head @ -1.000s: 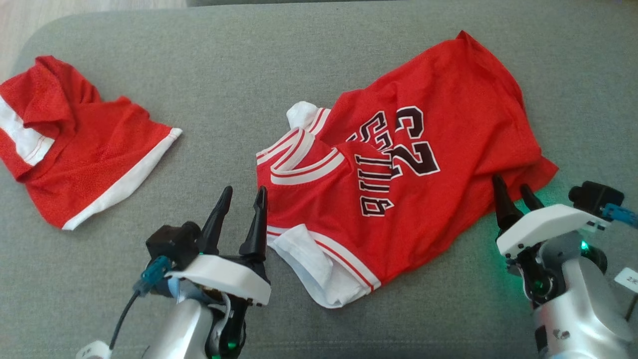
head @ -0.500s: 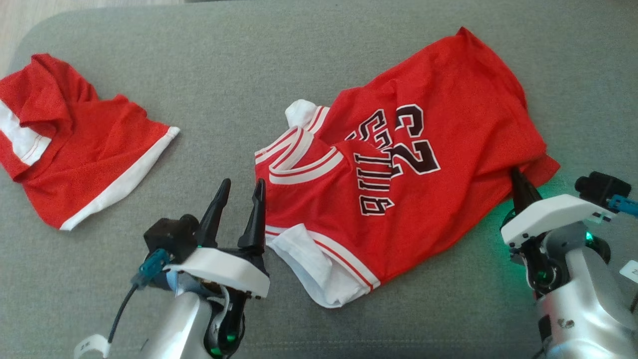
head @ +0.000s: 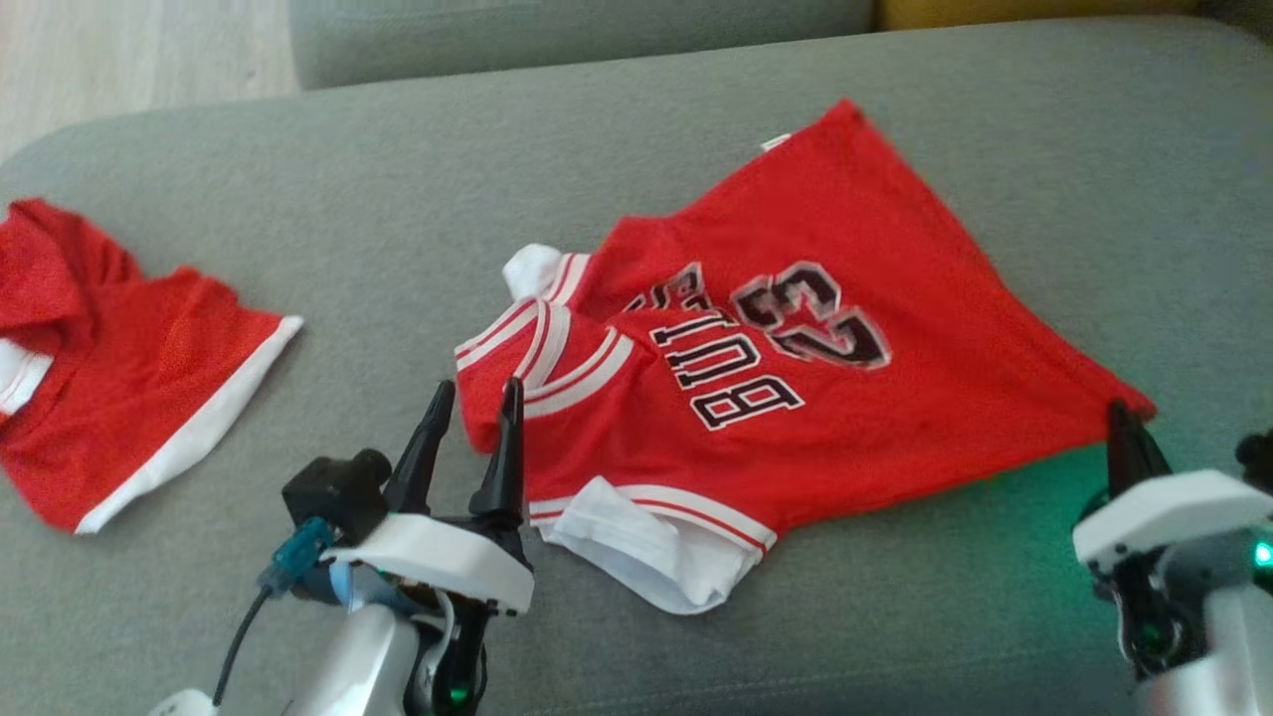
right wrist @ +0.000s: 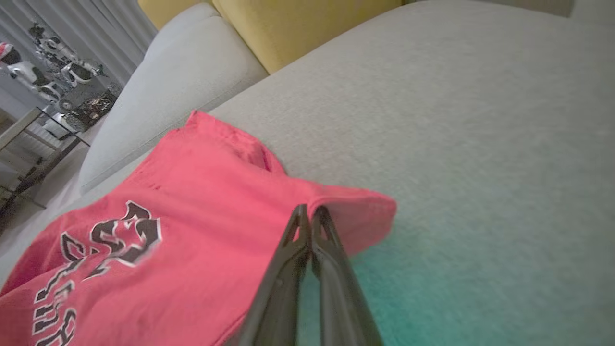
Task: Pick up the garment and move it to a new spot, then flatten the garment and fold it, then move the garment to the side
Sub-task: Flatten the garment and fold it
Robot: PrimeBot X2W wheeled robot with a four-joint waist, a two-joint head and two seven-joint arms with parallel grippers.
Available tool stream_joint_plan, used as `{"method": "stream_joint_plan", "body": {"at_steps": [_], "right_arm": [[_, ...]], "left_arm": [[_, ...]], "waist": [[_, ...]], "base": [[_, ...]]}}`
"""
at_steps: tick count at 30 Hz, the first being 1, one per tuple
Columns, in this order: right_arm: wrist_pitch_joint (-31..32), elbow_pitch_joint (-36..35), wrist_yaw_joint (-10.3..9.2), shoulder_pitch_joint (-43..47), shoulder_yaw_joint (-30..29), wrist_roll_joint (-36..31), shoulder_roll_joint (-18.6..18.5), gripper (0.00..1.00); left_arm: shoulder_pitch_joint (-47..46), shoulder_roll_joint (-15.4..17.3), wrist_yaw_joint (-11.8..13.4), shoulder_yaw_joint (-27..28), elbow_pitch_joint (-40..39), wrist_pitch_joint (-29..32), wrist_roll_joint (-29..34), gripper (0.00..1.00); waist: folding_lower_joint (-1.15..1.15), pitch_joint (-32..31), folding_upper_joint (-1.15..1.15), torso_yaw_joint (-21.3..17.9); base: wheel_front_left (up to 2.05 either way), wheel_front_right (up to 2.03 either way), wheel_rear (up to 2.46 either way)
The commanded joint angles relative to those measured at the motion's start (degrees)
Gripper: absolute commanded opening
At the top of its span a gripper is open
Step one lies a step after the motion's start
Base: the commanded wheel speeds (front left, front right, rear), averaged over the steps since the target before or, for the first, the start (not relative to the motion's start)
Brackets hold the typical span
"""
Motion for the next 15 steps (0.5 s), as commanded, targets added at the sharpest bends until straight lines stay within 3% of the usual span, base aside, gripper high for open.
{"method": "stream_joint_plan", "body": {"at_steps": [1,6,7,8,9,15], "right_arm": [[0.45,-2.96,-0.04,-0.25,0.79,-0.50,0.03,0.00],[2.86,-6.22,-0.04,5.01,1.39,2.23,0.19,0.00],[2.96,-6.22,-0.04,5.84,1.49,2.33,0.19,0.24],[3.07,-6.04,-0.04,6.56,1.52,2.06,0.19,0.87],[3.31,-5.62,-0.04,7.14,1.32,1.85,0.20,1.00],[2.15,-5.25,-0.04,7.85,0.05,-0.12,0.20,1.00]], "left_arm": [[-1.01,0.39,0.27,2.19,-1.89,-0.35,-0.21,1.00],[-0.65,0.39,0.39,1.98,-1.96,-0.35,-0.50,1.00],[-0.72,0.39,0.39,1.97,-1.92,-0.35,-0.49,1.00],[-0.80,0.39,0.37,1.95,-1.86,-0.35,-0.47,1.00],[-0.86,0.39,0.36,1.94,-1.81,-0.35,-0.47,1.00],[-0.44,0.39,0.06,1.95,-1.50,-0.35,-0.37,1.00]], "waist": [[0.00,-0.97,0.00,-1.28],[0.00,-1.54,0.00,-2.68],[0.00,-1.53,0.00,-2.81],[0.00,-1.53,0.00,-2.91],[0.00,-1.55,0.00,-2.98],[0.00,-2.15,0.00,-2.92]], "base": [[0.00,0.00,0.00],[0.00,0.00,0.00],[0.00,0.00,0.00],[0.00,0.00,0.00],[0.00,0.00,0.00],[0.00,0.00,0.00]]}}
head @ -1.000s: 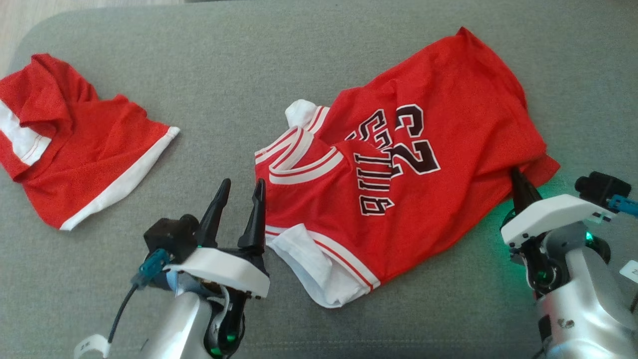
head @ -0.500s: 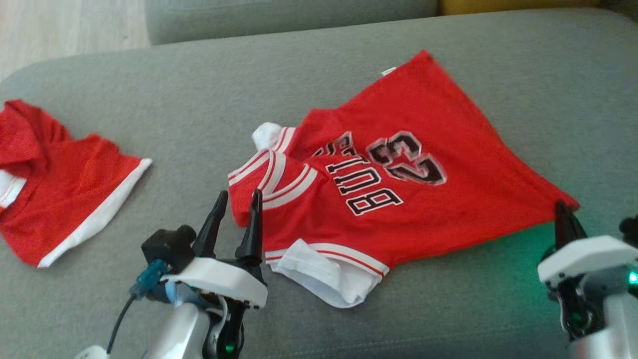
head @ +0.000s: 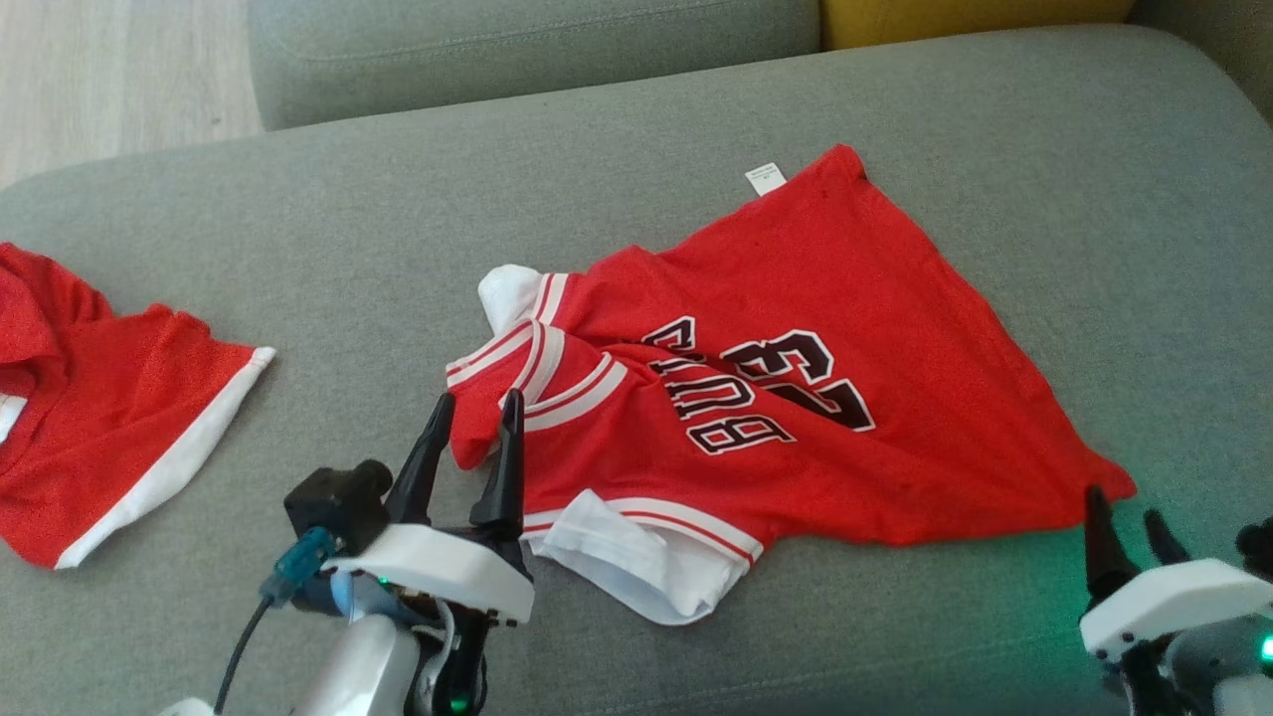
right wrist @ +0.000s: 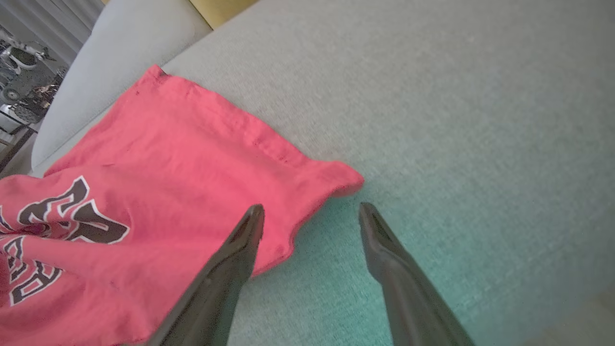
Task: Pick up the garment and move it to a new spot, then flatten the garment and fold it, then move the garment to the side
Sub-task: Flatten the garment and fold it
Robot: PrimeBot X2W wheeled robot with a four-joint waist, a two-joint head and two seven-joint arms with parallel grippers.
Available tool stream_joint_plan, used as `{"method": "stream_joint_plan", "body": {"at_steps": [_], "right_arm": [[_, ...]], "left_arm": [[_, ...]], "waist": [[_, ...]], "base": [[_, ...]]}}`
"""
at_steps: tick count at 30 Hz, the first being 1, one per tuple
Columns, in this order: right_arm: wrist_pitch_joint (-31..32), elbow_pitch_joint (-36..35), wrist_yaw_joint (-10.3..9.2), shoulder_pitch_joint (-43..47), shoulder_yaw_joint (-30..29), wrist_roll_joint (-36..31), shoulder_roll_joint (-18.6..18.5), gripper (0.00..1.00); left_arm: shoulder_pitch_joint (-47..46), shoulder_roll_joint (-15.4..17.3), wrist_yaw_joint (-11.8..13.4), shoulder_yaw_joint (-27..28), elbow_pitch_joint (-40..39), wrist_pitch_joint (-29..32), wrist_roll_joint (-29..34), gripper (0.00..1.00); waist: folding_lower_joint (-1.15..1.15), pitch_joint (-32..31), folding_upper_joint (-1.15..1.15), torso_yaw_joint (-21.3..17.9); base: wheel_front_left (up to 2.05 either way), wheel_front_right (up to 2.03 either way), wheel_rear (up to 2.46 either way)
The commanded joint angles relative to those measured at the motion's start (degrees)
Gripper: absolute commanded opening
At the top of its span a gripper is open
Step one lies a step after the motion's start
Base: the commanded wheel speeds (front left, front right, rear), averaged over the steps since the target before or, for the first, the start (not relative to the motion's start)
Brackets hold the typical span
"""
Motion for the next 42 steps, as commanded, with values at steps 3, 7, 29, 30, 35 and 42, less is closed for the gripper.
{"method": "stream_joint_plan", "body": {"at_steps": [3,7,29,30,35,42], "right_arm": [[-3.33,-4.51,-0.04,-1.85,1.49,-1.83,-0.46,1.00],[-7.02,-7.42,-0.04,-1.63,2.50,-5.48,-0.46,1.00],[-11.44,-9.07,-0.04,-1.83,10.79,-6.25,-0.46,1.00],[-11.12,-9.61,-0.04,-2.16,12.56,-6.47,-0.46,1.00],[-8.78,-12.10,-0.04,-5.00,21.09,-7.45,-0.46,1.00],[-2.26,-11.48,-0.04,-14.33,36.90,-6.30,-4.59,1.00]], "left_arm": [[-1.14,0.38,-0.26,1.99,-1.32,-0.35,-0.09,1.00],[-0.91,0.38,-0.26,1.74,-1.13,-0.35,-0.21,1.00],[-1.21,0.38,-0.44,0.13,0.14,-0.35,0.02,1.00],[-1.37,0.38,-0.50,-0.06,0.20,-0.35,0.01,1.00],[-2.39,0.38,-0.43,-0.30,0.13,-0.35,-0.11,1.00],[-3.28,0.38,-0.22,-1.67,-0.30,-0.35,-1.11,1.00]], "waist": [[0.00,-0.51,0.00,0.46],[0.00,-0.95,0.00,1.20],[0.00,0.36,0.00,3.75],[0.00,0.49,0.00,4.03],[0.00,1.31,0.00,5.97],[0.00,2.84,0.00,12.29]], "base": [[0.00,0.00,0.00],[0.00,0.00,0.00],[0.00,0.00,0.00],[0.00,0.00,0.00],[0.00,0.00,0.00],[0.00,0.00,0.00]]}}
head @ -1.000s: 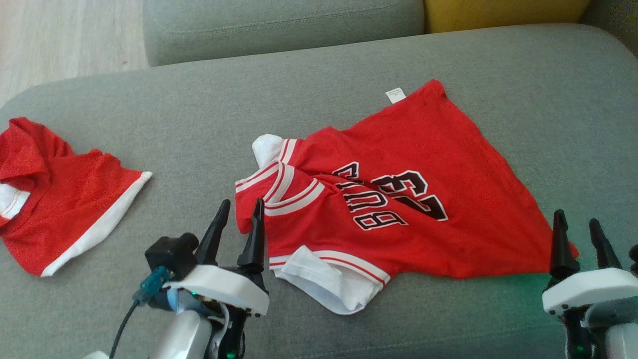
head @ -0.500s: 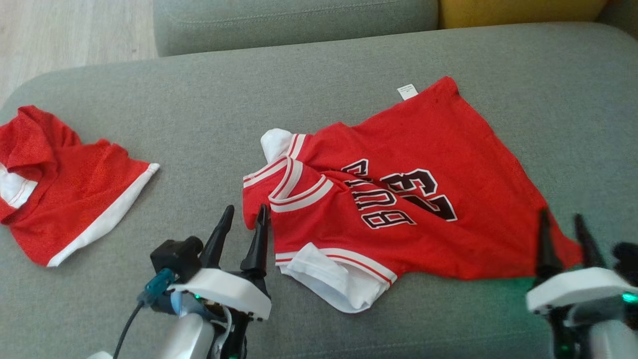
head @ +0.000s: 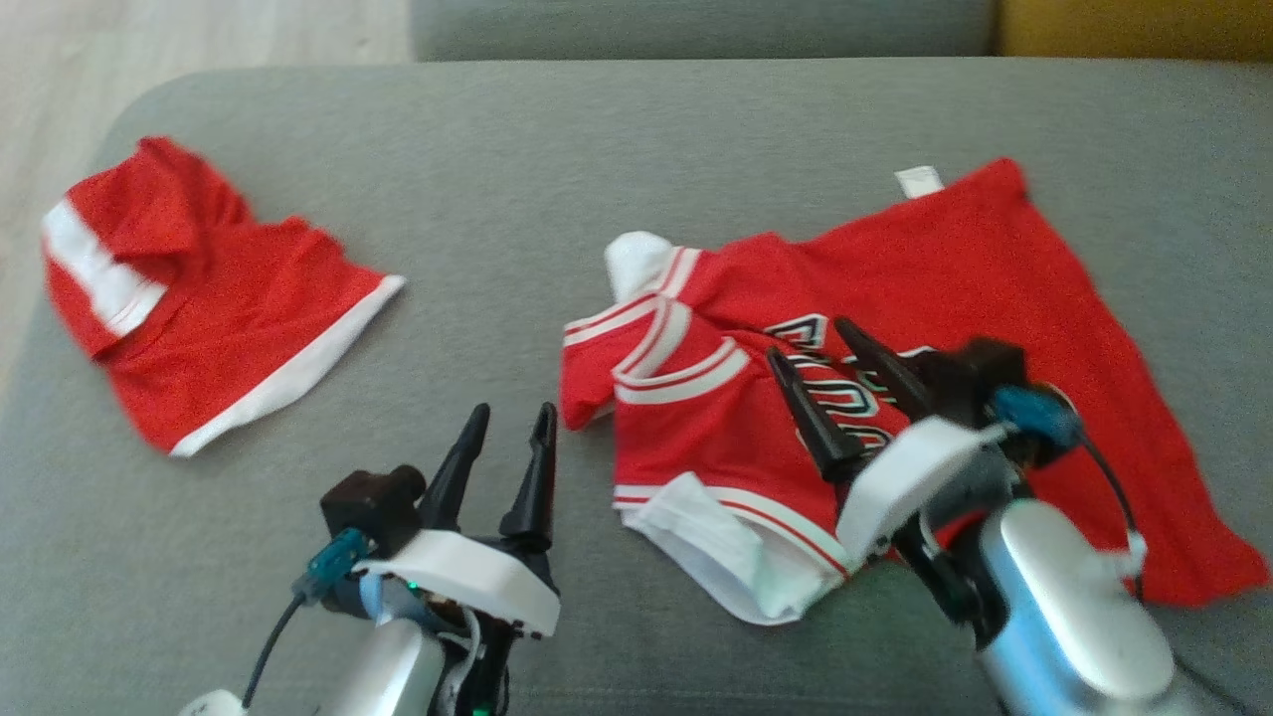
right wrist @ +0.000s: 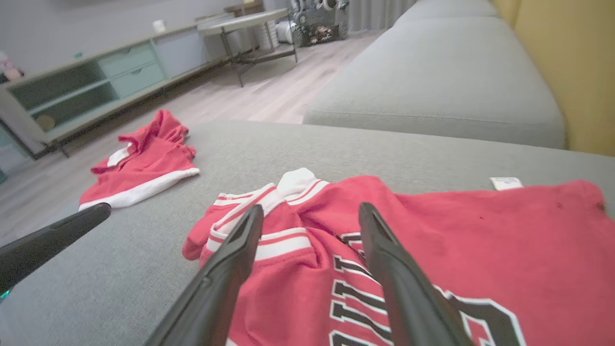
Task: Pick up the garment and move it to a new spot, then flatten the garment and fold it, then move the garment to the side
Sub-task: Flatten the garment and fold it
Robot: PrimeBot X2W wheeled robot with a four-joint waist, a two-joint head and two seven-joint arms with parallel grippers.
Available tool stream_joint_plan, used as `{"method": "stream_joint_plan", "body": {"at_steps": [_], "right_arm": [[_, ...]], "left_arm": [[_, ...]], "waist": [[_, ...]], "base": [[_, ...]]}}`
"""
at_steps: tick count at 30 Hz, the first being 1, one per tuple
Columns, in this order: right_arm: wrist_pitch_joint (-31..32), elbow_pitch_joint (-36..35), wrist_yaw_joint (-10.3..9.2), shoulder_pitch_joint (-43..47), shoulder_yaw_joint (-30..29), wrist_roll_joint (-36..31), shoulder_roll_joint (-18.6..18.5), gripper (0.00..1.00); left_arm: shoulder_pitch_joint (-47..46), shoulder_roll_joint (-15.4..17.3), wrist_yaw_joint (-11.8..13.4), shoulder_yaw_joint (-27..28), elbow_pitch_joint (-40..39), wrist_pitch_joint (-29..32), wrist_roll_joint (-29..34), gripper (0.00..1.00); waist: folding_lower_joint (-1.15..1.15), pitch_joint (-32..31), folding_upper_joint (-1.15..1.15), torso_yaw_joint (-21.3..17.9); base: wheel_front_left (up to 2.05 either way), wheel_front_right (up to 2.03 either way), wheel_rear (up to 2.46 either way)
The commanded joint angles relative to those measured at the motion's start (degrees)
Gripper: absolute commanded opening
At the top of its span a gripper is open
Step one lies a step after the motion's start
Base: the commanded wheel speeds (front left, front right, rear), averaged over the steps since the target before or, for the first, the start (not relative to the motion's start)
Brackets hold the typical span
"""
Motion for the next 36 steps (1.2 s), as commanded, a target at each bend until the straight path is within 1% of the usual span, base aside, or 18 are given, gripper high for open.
{"method": "stream_joint_plan", "body": {"at_steps": [1,3,7,11,15,19,23,28,29,30,31,33,35,36], "right_arm": [[1.24,-0.73,-0.04,-3.32,2.50,0.91,-0.94,1.00],[3.60,1.58,-0.04,-6.72,5.50,2.33,-2.69,1.00],[8.71,7.22,-0.04,-13.28,9.32,7.80,-5.70,1.00],[13.06,12.43,-0.04,-19.46,12.65,13.66,-8.88,1.00],[16.80,16.83,-0.04,-24.26,17.25,18.36,-12.30,1.00],[20.57,19.53,-0.04,-27.26,21.94,24.10,-15.05,1.00],[24.81,20.78,-0.04,-29.33,26.16,29.56,-16.90,1.00],[29.22,22.30,-0.04,-31.30,30.97,32.68,-18.53,1.00],[29.89,22.79,-0.04,-31.55,31.52,33.30,-18.67,0.89],[29.99,23.04,-0.04,-31.94,31.96,33.71,-18.76,0.02],[29.71,23.42,-0.04,-32.33,32.13,34.02,-18.86,0.00],[28.94,23.87,-0.04,-32.81,32.15,34.06,-18.95,0.00],[25.69,24.90,-0.04,-34.05,31.60,33.51,-18.93,0.00],[21.71,26.64,-0.04,-35.35,30.53,32.65,-18.57,0.00]], "left_arm": [[-2.87,0.37,0.23,1.01,-1.95,-0.35,-0.39,1.00],[-3.03,0.37,0.41,0.36,-2.13,-0.35,-0.93,1.00],[-3.40,0.37,0.83,-1.00,-2.61,-0.35,-2.12,1.00],[-3.76,0.37,1.12,-1.92,-2.84,-0.35,-2.90,1.00],[-4.23,0.37,1.25,-2.72,-3.09,-0.35,-3.65,1.00],[-4.59,0.37,1.48,-3.43,-3.45,-0.35,-4.31,1.00],[-4.84,0.37,1.64,-3.72,-3.66,-0.35,-4.49,1.00],[-5.24,0.37,1.88,-3.48,-3.94,-0.35,-4.48,1.00],[-5.33,0.37,1.87,-3.45,-3.94,-0.35,-4.46,1.00],[-5.45,0.37,1.84,-3.44,-3.95,-0.35,-4.45,1.00],[-5.58,0.37,1.81,-3.44,-3.96,-0.35,-4.45,1.00],[-5.71,0.37,1.79,-3.44,-3.97,-0.35,-4.45,1.00],[-6.00,0.37,1.78,-3.42,-4.02,-0.35,-4.49,1.00],[-6.21,0.37,1.77,-3.33,-4.06,-0.35,-4.47,1.00]], "waist": [[0.00,1.01,0.00,3.26],[0.00,1.58,0.00,5.51],[0.00,2.90,0.00,9.71],[0.00,4.16,0.00,13.01],[0.00,5.28,0.00,15.73],[0.00,6.05,0.00,17.53],[0.00,6.59,0.00,18.26],[0.00,7.51,0.00,18.11],[0.00,7.67,0.00,18.02],[0.00,7.85,0.00,17.95],[0.00,8.00,0.00,17.89],[0.00,8.15,0.00,17.83],[0.00,8.40,0.00,17.73],[0.00,8.54,0.00,17.58]], "base": [[0.00,0.00,0.00],[0.00,0.00,0.00],[0.00,0.00,0.00],[0.00,0.00,0.00],[0.00,0.00,0.00],[0.00,0.00,0.00],[0.00,0.00,0.00],[0.00,0.00,0.00],[0.00,0.00,0.00],[0.00,0.00,0.00],[0.00,0.00,0.00],[0.00,0.00,0.00],[0.00,0.00,0.00],[0.00,0.00,0.00]]}}
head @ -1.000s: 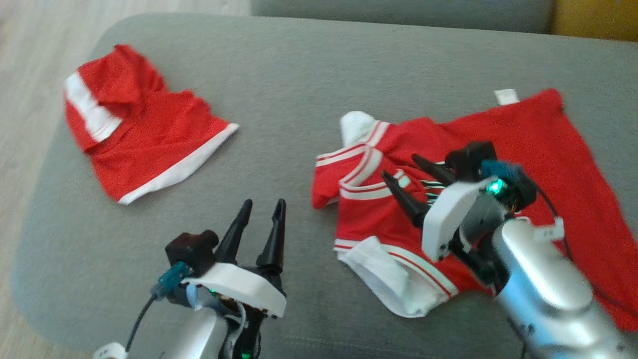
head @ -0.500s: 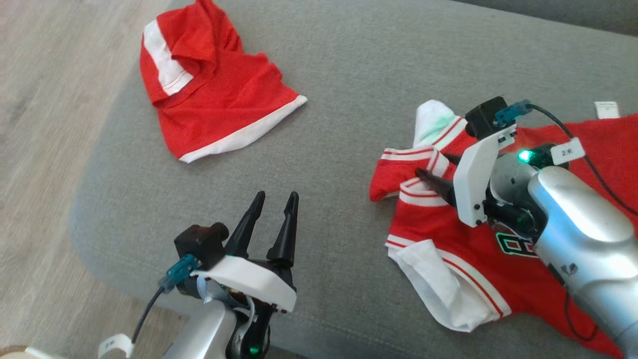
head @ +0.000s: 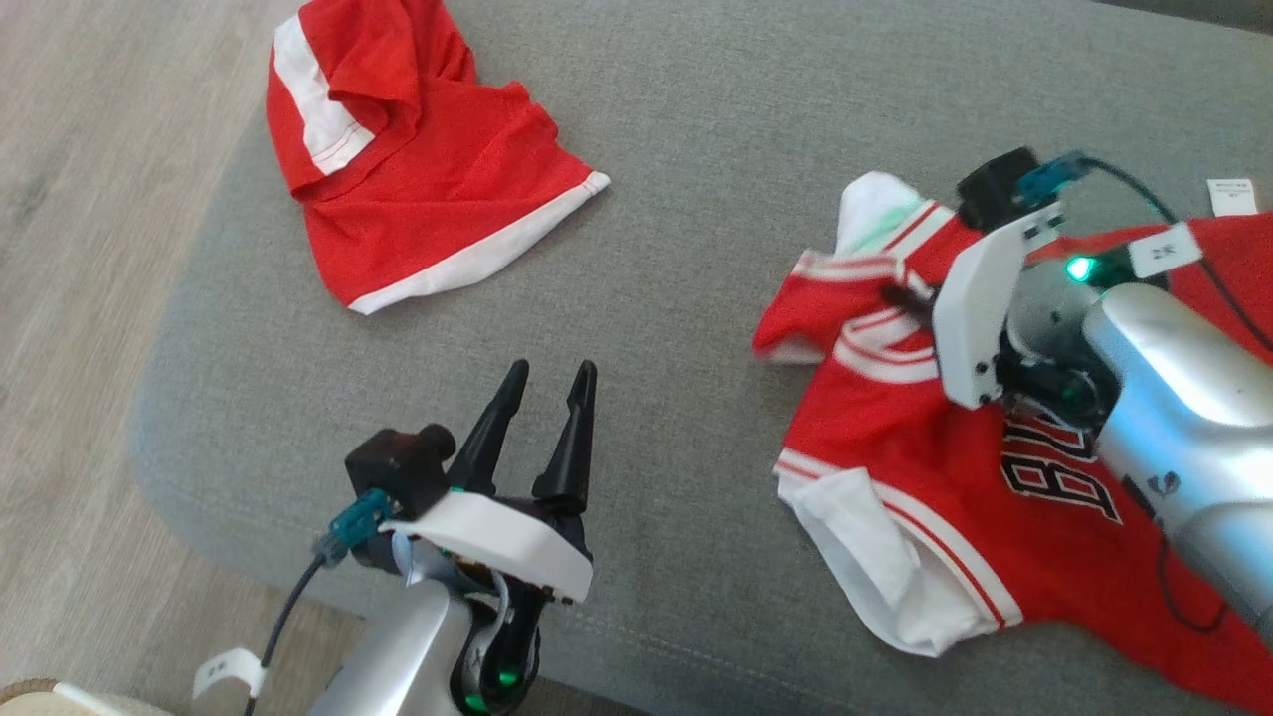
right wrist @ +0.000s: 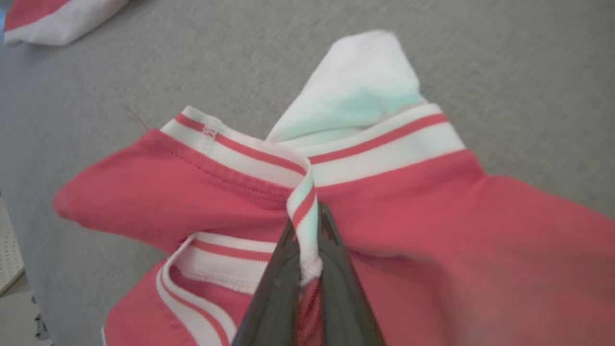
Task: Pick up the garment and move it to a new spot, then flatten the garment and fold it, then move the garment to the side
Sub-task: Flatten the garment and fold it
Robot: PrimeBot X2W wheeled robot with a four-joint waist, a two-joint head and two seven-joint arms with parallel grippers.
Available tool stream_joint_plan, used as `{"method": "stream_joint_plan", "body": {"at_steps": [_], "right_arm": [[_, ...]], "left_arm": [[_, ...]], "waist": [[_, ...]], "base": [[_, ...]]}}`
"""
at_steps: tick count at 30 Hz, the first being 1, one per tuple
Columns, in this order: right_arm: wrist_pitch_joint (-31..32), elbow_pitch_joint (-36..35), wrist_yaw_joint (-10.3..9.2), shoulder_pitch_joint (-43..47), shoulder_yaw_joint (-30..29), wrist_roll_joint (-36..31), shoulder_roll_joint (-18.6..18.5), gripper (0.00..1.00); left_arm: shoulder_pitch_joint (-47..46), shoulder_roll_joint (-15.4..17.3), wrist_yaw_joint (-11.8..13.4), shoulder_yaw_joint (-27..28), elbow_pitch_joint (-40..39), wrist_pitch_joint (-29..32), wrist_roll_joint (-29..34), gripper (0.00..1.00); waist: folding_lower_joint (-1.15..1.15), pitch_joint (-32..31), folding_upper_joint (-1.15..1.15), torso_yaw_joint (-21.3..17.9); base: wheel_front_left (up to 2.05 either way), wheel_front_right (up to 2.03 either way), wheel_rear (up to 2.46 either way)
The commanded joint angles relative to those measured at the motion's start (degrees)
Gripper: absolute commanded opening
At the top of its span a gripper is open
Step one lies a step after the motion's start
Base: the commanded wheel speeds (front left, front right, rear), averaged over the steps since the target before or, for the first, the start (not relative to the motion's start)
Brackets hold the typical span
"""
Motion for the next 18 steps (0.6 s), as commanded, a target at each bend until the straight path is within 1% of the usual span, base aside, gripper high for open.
{"method": "stream_joint_plan", "body": {"at_steps": [1,7,12,14,15,16,18], "right_arm": [[-2.56,0.32,-0.05,-2.01,-0.87,-1.07,-0.18,0.00],[-13.04,7.33,-0.05,-6.01,-2.52,-6.10,1.24,0.00],[-22.15,16.04,-0.05,-10.17,-5.36,-12.08,3.07,0.00],[-24.74,19.45,-0.05,-11.37,-5.93,-14.34,4.31,0.00],[-25.32,20.97,-0.05,-11.63,-5.93,-15.14,5.01,0.69],[-25.12,22.45,-0.05,-11.60,-5.99,-15.32,5.84,1.00],[-25.16,24.40,-0.05,-11.68,-5.68,-15.77,7.04,1.00]], "left_arm": [[-2.35,0.39,0.21,1.64,-2.04,-0.35,-0.34,1.00],[-2.46,0.39,0.08,1.68,-1.75,-0.35,-0.09,1.00],[-2.62,0.39,0.08,1.26,-1.88,-0.35,-0.19,1.00],[-2.68,0.39,0.12,1.14,-1.93,-0.35,-0.27,1.00],[-2.68,0.39,0.16,1.10,-1.94,-0.35,-0.29,1.00],[-2.66,0.39,0.20,1.06,-1.94,-0.35,-0.31,1.00],[-2.55,0.39,0.34,1.10,-1.93,-0.35,-0.31,1.00]], "waist": [[0.00,0.01,0.00,-0.13],[0.00,-0.23,0.00,-0.42],[0.00,-0.30,0.00,-0.11],[0.00,-0.27,0.00,0.05],[0.00,-0.28,0.00,0.10],[0.00,-0.33,0.00,0.11],[0.00,-0.45,0.00,-0.04]], "base": [[0.00,0.00,0.00],[0.00,0.00,0.00],[0.00,0.00,0.00],[0.00,0.00,0.00],[0.00,0.00,0.00],[0.00,0.00,0.00],[0.00,0.00,0.00]]}}
